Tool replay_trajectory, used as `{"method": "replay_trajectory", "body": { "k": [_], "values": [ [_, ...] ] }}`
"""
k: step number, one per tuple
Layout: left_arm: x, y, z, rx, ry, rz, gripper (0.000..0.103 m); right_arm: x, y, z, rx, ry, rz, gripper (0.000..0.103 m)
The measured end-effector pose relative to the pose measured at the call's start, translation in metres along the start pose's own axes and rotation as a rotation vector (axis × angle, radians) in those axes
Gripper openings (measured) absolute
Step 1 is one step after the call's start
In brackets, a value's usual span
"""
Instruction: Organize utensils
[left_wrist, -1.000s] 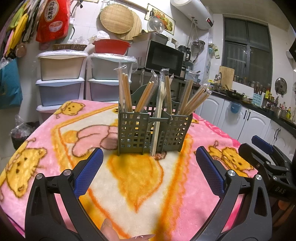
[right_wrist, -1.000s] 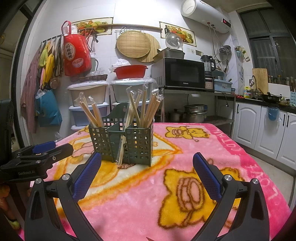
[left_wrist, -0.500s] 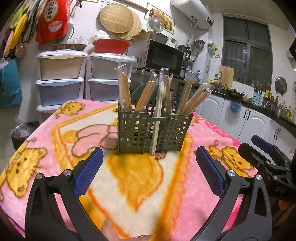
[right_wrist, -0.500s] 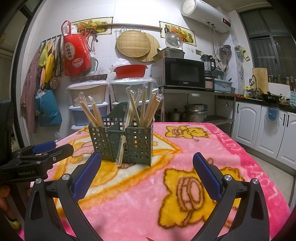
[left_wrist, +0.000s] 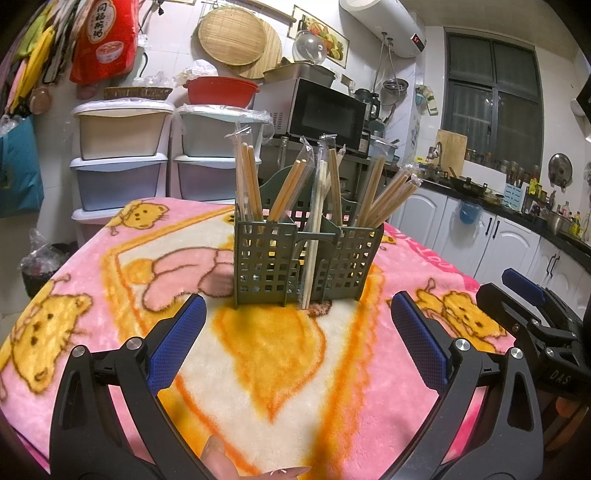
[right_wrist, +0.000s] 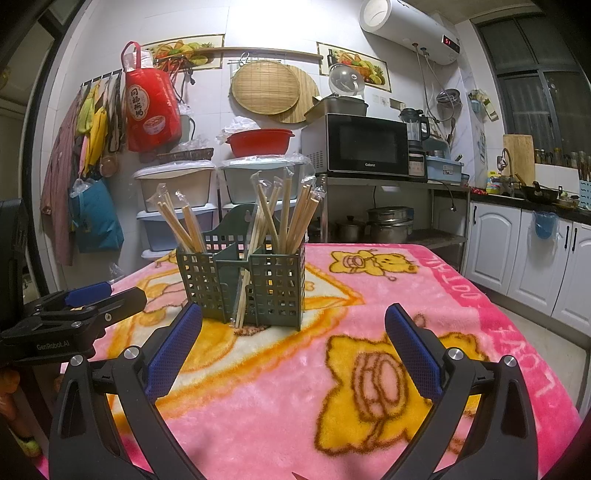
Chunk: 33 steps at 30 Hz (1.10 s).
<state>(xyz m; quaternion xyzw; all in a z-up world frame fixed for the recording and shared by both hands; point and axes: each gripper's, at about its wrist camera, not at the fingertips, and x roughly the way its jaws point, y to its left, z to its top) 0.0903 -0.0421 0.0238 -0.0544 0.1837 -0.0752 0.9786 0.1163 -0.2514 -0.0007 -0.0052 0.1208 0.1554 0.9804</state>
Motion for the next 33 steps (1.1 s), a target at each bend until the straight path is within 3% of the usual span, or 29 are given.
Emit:
{"method": "replay_trajectory", "body": {
  "k": [10, 27, 33],
  "values": [
    [0.009, -0.003, -0.008, 0.005, 0.049, -0.02, 0.092, 0.001, -0.001, -0.002, -0.001, 0.006, -0.005, 0.096],
    [0.007, 0.0, -0.004, 0.008, 0.056, -0.016, 0.092, 0.001, -0.006, -0.005, 0.004, 0.005, -0.022, 0.096],
    [0.008, 0.014, 0.002, -0.059, 0.103, -0.008, 0.092, 0.005, -0.017, 0.0, 0.023, 0.044, -0.038, 0.096]
  ]
}}
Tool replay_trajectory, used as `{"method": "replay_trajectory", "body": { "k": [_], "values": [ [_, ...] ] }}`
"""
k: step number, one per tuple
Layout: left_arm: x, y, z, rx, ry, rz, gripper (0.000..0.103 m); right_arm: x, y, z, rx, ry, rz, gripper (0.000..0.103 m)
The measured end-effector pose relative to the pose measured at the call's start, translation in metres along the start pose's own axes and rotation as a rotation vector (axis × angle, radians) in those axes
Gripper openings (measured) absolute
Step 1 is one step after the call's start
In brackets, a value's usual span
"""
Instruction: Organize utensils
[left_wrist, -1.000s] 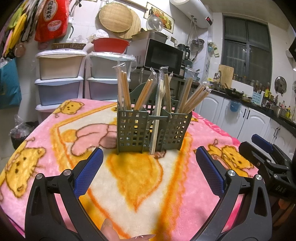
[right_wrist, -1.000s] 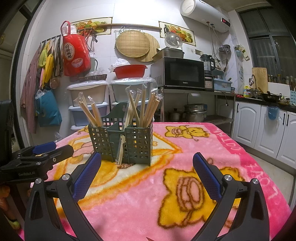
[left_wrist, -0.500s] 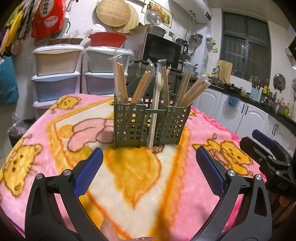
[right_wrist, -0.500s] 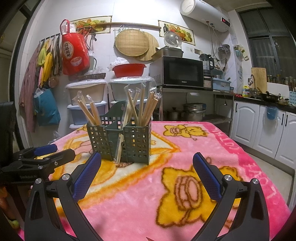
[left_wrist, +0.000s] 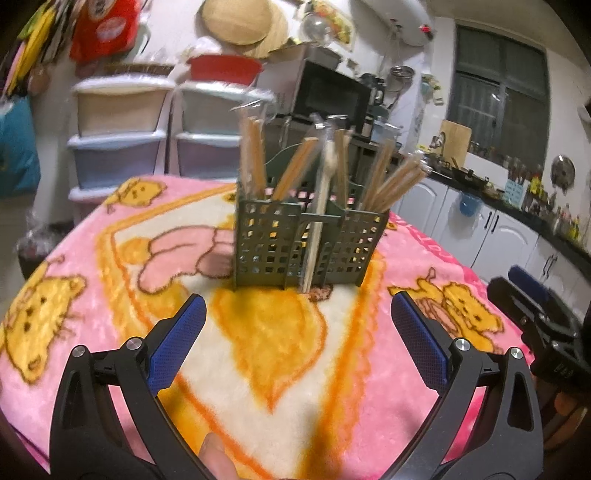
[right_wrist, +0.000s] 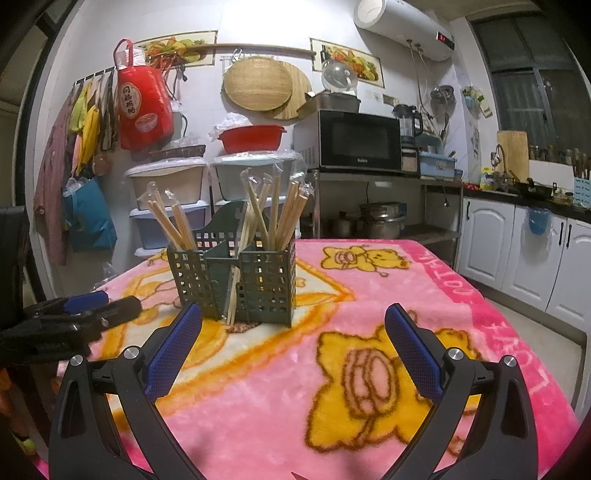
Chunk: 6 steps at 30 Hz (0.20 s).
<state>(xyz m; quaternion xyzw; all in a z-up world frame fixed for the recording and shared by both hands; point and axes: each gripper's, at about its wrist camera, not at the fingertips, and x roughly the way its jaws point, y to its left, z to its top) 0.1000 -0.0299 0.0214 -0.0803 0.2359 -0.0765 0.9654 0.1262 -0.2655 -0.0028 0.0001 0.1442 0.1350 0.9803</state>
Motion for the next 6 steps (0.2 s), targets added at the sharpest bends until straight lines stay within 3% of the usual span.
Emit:
{"method": "replay_trajectory", "body": {
  "k": [3, 4, 6],
  "values": [
    [0.006, 0.022, 0.013, -0.04, 0.045, 0.073, 0.092, 0.016, -0.027, 0.01, 0.003, 0.089, -0.074, 0.096],
    [0.01, 0.037, 0.02, -0.059, 0.083, 0.135, 0.092, 0.032, -0.046, 0.013, 0.002, 0.181, -0.13, 0.096],
    [0.022, 0.075, 0.033, -0.11, 0.151, 0.255, 0.092, 0.052, -0.075, 0.015, 0.04, 0.277, -0.201, 0.096]
  ]
}}
